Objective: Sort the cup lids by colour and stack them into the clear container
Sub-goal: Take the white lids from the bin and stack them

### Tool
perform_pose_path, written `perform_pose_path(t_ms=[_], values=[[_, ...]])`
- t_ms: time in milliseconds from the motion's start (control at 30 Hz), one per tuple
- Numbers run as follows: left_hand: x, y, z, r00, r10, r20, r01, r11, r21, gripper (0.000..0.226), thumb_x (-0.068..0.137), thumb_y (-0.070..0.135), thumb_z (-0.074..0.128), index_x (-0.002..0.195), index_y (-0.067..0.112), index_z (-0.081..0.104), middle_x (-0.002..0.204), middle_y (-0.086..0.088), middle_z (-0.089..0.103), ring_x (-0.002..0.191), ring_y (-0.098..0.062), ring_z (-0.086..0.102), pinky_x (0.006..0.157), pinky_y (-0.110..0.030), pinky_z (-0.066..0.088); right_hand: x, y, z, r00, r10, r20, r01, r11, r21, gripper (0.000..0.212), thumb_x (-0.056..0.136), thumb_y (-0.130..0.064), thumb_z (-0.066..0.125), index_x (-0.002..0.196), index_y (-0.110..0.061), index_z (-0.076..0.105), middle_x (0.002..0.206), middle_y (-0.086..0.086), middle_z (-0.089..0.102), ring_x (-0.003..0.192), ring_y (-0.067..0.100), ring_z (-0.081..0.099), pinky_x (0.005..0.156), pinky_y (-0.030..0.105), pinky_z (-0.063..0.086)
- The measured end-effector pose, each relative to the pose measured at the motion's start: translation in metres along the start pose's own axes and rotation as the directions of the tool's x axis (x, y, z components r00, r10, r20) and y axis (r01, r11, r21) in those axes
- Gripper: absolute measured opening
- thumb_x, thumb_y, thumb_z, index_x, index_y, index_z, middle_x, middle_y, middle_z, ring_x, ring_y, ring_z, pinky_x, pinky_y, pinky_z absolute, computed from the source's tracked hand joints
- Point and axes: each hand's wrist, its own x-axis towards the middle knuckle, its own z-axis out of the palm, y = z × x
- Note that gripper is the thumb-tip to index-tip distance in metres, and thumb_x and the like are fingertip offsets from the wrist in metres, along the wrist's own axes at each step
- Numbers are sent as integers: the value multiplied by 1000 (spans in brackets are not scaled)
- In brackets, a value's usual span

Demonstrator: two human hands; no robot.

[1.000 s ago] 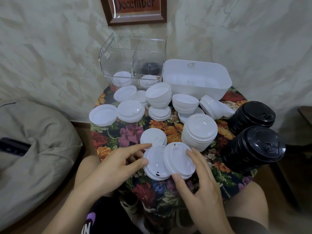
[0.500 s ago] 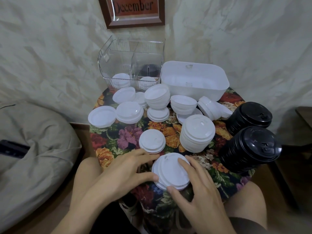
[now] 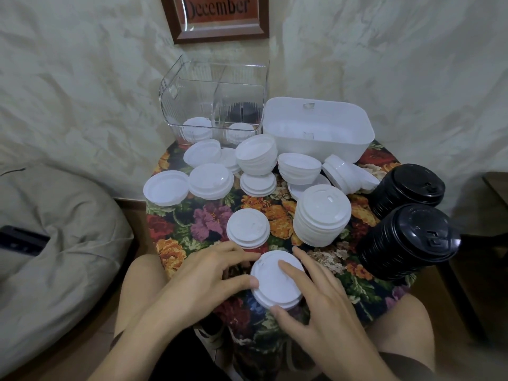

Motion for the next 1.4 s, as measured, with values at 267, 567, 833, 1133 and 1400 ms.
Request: perform_pose_path(t_ms=[267, 567, 833, 1133, 1400], values=[[12, -9, -3, 933, 4, -359, 14, 999, 46, 47, 84, 62, 65, 122, 33, 69, 115, 26, 59, 96, 3, 56, 83, -25, 47, 5, 0, 0, 999, -18, -29, 18, 1000, 22, 72, 88, -70, 48, 154, -47, 29, 160, -35, 11, 140, -19, 6, 115, 15, 16], [35, -10, 1, 954, -60, -295, 129, 967, 220, 70, 84, 72, 60, 139, 29, 64, 145, 7, 59, 120, -19, 52, 105, -34, 40, 4, 2, 8, 996, 13, -87, -11, 1000, 16, 65, 89, -72, 49, 147, -44, 39, 160, -20, 27, 145, -3, 21, 114, 23, 26], [28, -8, -2, 911, -106, -398, 140, 989, 56, 60, 86, 68, 67, 135, 32, 66, 142, 14, 60, 117, -8, 51, 105, -35, 43, 7, 3, 11, 995, 9, -99, -10, 1000, -10, 68, 91, -73, 43, 152, -44, 36, 157, -31, 25, 141, -15, 14, 116, 22, 22], [56, 56, -14, 893, -10, -450, -128, 952, -276, 48, 85, 58, 74, 129, 40, 67, 116, 35, 60, 102, 3, 57, 88, -21, 45, 8, 1, 15, 992, -6, -130, 0, 999, -46, 58, 95, -68, 46, 147, -45, 35, 158, -25, 32, 145, 0, 28, 115, 29, 27], [89, 85, 6, 941, 201, -272, -204, 979, 16, 56, 87, 67, 60, 137, 43, 61, 146, 17, 51, 128, -6, 48, 105, -26, 36, 8, 3, 20, 969, -59, -242, 26, 990, -138, 57, 90, -62, 55, 138, -30, 53, 146, -11, 52, 135, 8, 44, 109, 26, 38]])
